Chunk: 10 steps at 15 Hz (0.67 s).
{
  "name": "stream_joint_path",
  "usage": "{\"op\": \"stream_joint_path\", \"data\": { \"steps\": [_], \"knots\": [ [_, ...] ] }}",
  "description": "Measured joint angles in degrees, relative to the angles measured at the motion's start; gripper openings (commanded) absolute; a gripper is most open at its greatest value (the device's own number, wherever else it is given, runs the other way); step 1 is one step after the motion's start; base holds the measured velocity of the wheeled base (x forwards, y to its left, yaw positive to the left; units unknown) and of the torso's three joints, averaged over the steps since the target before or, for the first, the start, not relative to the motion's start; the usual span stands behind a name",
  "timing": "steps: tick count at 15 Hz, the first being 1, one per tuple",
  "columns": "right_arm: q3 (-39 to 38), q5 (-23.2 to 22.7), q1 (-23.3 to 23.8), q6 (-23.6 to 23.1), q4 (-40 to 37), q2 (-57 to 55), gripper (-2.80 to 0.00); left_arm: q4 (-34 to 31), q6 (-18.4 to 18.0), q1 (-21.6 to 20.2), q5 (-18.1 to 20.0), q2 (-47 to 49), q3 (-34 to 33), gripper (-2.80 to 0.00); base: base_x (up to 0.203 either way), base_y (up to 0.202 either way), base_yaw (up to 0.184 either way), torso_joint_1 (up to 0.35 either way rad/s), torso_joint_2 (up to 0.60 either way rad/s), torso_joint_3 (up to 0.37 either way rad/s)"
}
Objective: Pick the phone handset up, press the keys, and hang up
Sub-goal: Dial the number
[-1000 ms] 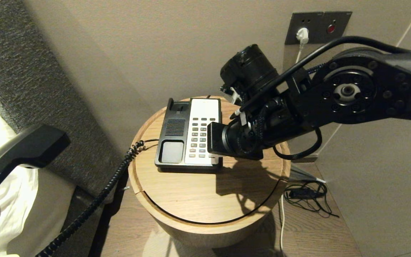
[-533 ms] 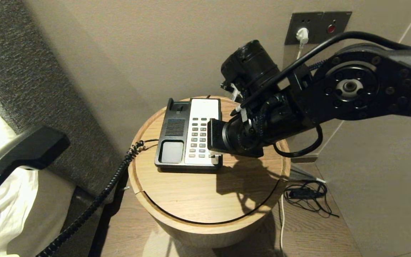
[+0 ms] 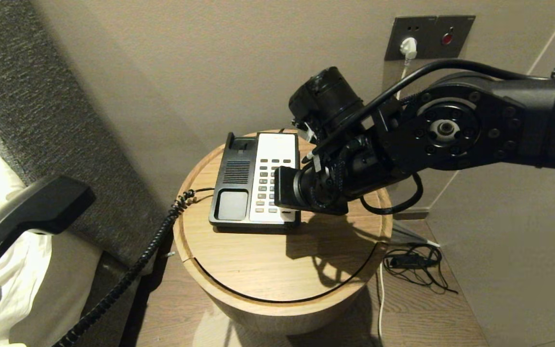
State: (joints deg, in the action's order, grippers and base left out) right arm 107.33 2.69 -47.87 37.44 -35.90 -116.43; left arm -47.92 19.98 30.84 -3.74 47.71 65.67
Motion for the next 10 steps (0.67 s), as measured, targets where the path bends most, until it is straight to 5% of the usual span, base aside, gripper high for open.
{"op": "stream_joint_path", "data": {
  "steps": [10],
  "knots": [
    [-0.8,1.1,1.0,-3.2,1.2,-0.7,-2.8,0.0,0.0,0.0,0.1,-0.1,-0.8,-2.8,0.0,0.0,0.0,0.0,0.0,0.0]
  ]
}}
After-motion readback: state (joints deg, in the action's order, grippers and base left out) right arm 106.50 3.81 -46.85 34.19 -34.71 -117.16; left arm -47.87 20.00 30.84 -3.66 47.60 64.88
